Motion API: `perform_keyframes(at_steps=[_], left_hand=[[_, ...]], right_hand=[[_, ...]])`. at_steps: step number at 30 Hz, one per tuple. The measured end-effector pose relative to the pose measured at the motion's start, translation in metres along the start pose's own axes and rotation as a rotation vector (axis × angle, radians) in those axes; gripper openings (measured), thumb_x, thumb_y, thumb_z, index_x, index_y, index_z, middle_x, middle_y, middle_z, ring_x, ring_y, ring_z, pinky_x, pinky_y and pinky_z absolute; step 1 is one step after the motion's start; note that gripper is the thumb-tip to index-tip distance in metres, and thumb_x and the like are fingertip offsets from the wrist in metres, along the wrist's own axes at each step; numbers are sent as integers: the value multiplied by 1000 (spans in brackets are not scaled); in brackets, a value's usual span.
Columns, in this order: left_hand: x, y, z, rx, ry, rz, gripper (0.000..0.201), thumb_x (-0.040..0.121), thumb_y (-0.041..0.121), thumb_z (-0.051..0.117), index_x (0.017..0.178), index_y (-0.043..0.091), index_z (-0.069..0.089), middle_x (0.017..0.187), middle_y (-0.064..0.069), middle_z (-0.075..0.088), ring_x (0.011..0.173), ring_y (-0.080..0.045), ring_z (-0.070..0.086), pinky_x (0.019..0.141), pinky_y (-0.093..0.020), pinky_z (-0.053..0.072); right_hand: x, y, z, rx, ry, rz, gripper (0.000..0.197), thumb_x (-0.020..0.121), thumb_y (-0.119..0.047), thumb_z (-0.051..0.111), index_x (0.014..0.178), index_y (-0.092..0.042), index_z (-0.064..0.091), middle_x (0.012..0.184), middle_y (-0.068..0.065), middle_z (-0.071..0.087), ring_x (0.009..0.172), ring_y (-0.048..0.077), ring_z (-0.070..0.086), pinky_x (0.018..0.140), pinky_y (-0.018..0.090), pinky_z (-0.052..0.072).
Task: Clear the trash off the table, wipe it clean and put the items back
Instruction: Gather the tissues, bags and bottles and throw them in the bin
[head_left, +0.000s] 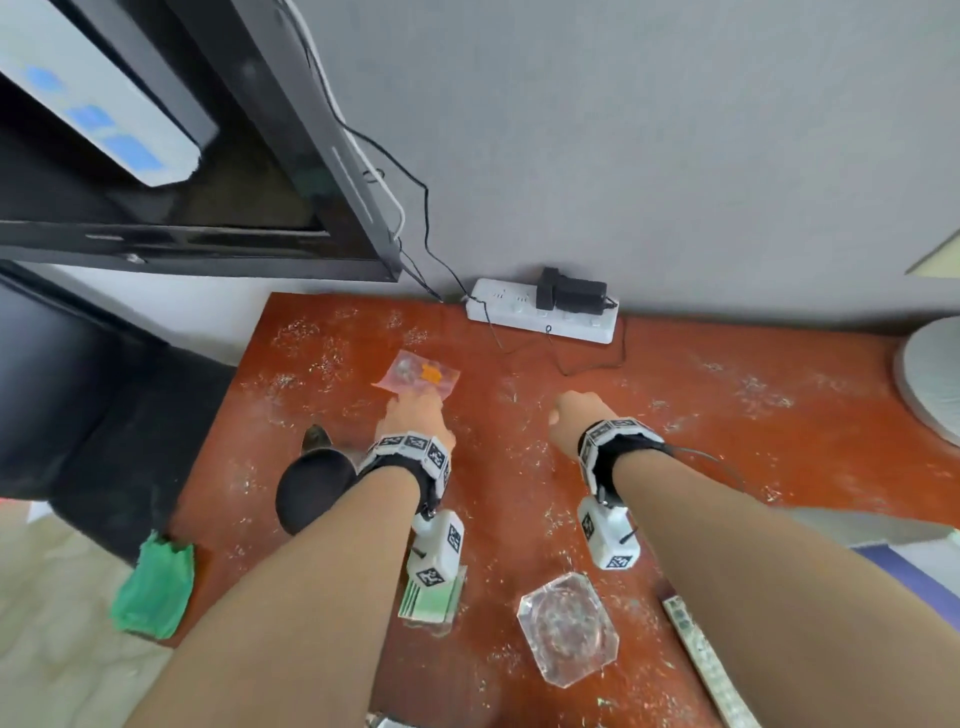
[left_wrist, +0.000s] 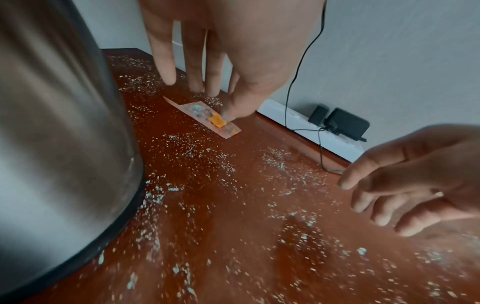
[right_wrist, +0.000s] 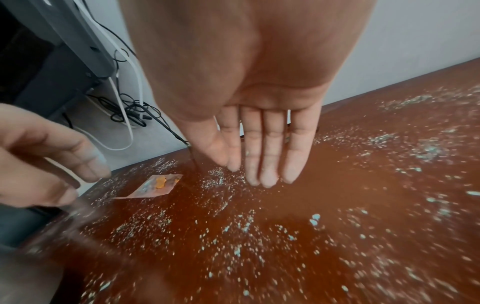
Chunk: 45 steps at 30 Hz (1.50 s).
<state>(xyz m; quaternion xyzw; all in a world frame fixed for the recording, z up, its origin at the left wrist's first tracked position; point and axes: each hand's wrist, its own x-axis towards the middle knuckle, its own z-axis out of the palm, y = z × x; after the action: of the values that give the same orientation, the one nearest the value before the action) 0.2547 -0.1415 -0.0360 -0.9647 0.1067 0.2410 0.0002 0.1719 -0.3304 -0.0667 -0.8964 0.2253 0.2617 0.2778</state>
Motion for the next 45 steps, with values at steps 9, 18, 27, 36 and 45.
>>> perform_keyframes(at_steps=[9, 18, 27, 36, 45], left_hand=[[79, -11, 29, 233, -4, 4, 71, 80, 28, 79, 141, 25, 42, 154, -12, 31, 140, -31, 33, 110, -50, 33], [108, -9, 42, 266, 24, 0, 48, 82, 20, 73, 127, 24, 56, 137, -11, 44, 133, -31, 37, 107, -50, 36], [89, 5, -1, 63, 98, -2, 20, 95, 28, 59, 114, 22, 64, 115, -5, 60, 114, -28, 53, 98, -47, 43], [-16, 19, -44, -253, 165, 25, 9, 97, 20, 58, 96, 24, 65, 98, -1, 67, 81, -23, 61, 70, -32, 52], [-144, -11, 12, -311, 77, 72, 12, 94, 12, 58, 91, 24, 61, 86, 3, 65, 68, -16, 55, 56, -21, 42]], right_hand=[[66, -4, 11, 60, -40, 6, 22, 89, -12, 45, 95, -8, 66, 93, 13, 66, 82, 31, 65, 71, 34, 56], [78, 10, 19, 150, -11, 43, 24, 86, -13, 48, 97, -19, 69, 103, 11, 69, 84, 28, 65, 70, 27, 50], [48, 1, -7, 142, 37, 39, 20, 87, -15, 48, 94, -24, 65, 101, 11, 68, 80, 27, 65, 67, 29, 51], [-47, -15, -37, 83, 190, -38, 26, 87, -13, 48, 101, -12, 69, 96, 12, 68, 80, 30, 66, 73, 37, 59], [-141, -24, 37, -42, 80, -98, 28, 91, -12, 48, 109, -7, 68, 106, 15, 68, 88, 32, 67, 79, 39, 59]])
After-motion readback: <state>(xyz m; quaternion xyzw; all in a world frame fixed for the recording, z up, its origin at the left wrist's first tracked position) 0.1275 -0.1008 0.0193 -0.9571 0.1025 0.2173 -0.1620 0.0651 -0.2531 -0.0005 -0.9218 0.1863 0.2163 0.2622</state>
